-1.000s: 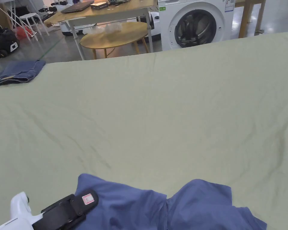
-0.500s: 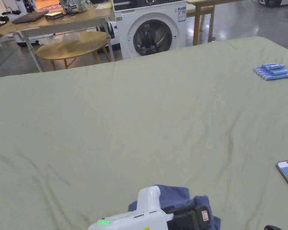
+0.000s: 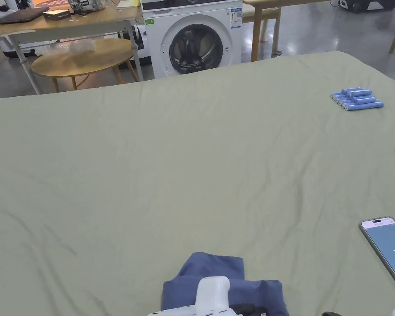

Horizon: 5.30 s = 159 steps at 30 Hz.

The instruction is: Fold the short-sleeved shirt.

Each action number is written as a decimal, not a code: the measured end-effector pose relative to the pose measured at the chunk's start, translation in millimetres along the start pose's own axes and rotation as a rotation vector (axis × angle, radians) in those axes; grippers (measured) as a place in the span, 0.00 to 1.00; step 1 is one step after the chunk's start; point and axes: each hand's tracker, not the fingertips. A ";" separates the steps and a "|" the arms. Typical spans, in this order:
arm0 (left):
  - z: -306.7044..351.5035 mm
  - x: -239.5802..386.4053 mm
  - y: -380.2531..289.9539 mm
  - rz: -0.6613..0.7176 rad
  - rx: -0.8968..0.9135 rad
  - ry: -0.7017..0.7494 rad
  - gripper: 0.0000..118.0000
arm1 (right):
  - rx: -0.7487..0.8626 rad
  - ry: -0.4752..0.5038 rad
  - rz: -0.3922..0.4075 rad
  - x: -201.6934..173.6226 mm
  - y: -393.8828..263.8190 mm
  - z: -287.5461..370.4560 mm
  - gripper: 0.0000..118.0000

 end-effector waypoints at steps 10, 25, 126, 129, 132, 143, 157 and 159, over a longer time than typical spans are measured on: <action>137.4 -68.7 7.4 0.163 0.221 -0.004 0.57 | -0.284 -0.069 0.130 -28.1 -3.6 -100.6 0.00; 91.5 -131.7 -16.1 0.424 0.153 -0.119 0.22 | -0.257 0.007 0.003 -14.7 4.7 -87.2 0.00; 293.0 43.8 33.7 -0.418 0.978 0.687 0.90 | 0.544 -0.065 0.367 -81.9 122.0 -2.4 0.90; 294.0 45.7 30.9 -0.418 0.998 0.684 0.90 | 0.552 -0.062 0.359 -82.1 122.9 0.5 0.90; 293.9 47.0 31.1 -0.421 0.995 0.691 0.90 | 0.549 -0.053 0.344 -81.4 123.6 0.8 0.90; 290.4 48.9 31.9 -0.423 0.976 0.686 0.90 | 0.516 -0.081 0.365 -85.2 123.5 -0.7 0.90; 294.9 45.0 30.6 -0.383 0.982 0.666 0.90 | 0.449 -0.097 0.127 -81.5 140.9 -1.8 0.90; 295.3 44.6 30.7 -0.379 0.981 0.664 0.90 | 0.417 -0.177 0.072 -87.9 147.4 -2.0 0.90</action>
